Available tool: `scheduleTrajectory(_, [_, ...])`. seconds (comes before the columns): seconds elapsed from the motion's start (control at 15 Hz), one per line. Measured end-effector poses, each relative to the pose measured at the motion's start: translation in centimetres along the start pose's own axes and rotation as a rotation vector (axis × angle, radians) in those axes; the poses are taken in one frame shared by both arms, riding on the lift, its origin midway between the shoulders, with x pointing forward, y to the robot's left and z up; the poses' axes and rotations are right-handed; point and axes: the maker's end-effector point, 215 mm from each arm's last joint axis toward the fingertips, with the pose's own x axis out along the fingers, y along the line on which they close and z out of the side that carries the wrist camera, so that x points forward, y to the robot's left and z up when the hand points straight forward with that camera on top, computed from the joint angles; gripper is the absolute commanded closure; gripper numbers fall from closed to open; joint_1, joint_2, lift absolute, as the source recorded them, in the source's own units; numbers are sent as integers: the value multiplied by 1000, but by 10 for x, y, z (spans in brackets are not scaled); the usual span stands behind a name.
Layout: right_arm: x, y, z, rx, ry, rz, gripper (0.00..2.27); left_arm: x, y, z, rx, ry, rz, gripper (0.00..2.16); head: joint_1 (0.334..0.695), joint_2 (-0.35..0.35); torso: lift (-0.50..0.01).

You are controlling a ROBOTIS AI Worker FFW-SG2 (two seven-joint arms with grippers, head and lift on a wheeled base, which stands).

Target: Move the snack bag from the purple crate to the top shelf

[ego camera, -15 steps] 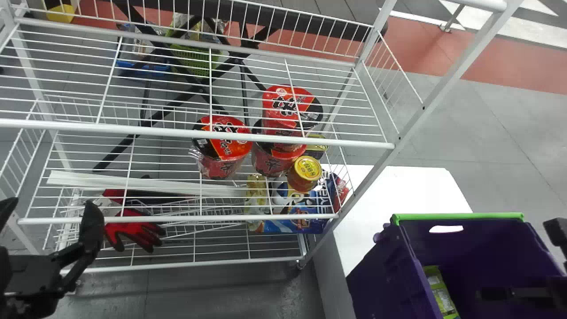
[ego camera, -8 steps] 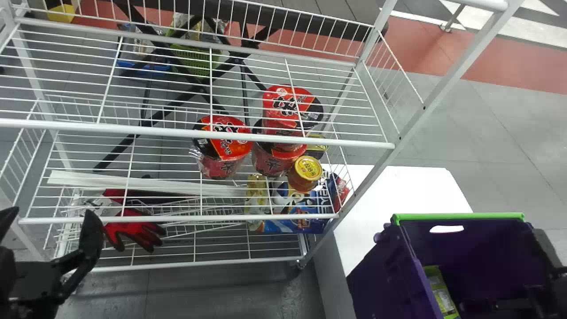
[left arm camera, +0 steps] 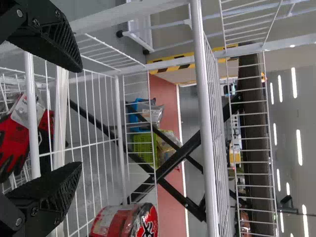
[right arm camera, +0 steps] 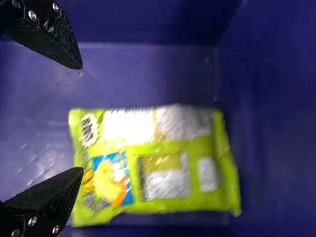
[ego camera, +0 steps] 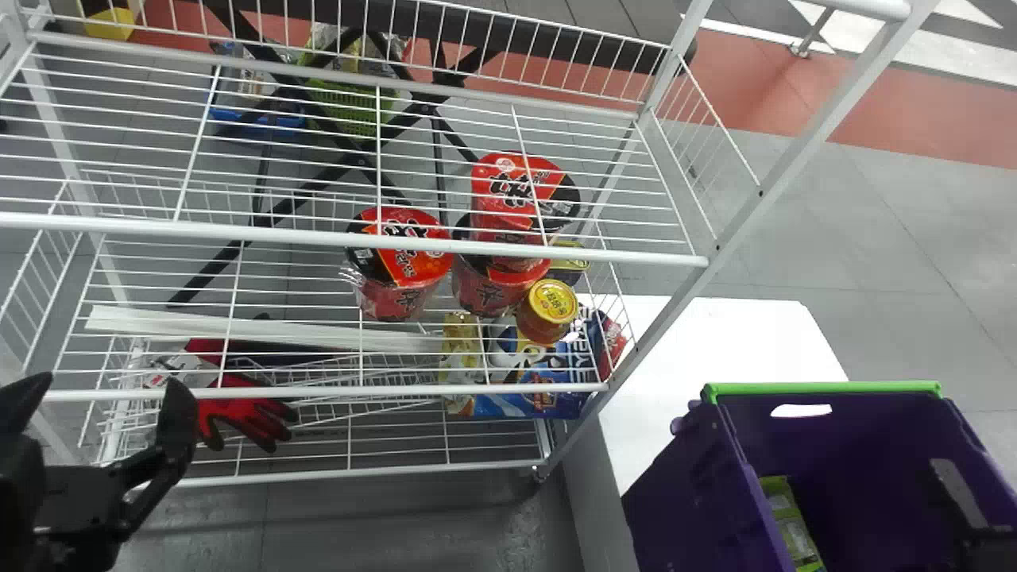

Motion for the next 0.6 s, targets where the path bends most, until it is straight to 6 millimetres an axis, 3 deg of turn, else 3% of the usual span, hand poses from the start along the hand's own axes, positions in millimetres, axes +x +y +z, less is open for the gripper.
scheduleTrajectory(0.27, [5,-22,-12,67,-2,-125,76,2,-3,-1,-1,2,-9,161,695,-350,-451])
scheduleTrajectory(0.6, [21,-35,-17,90,4,-273,63,4,-4,-6,-10,12,-15,161,695,-350,-451])
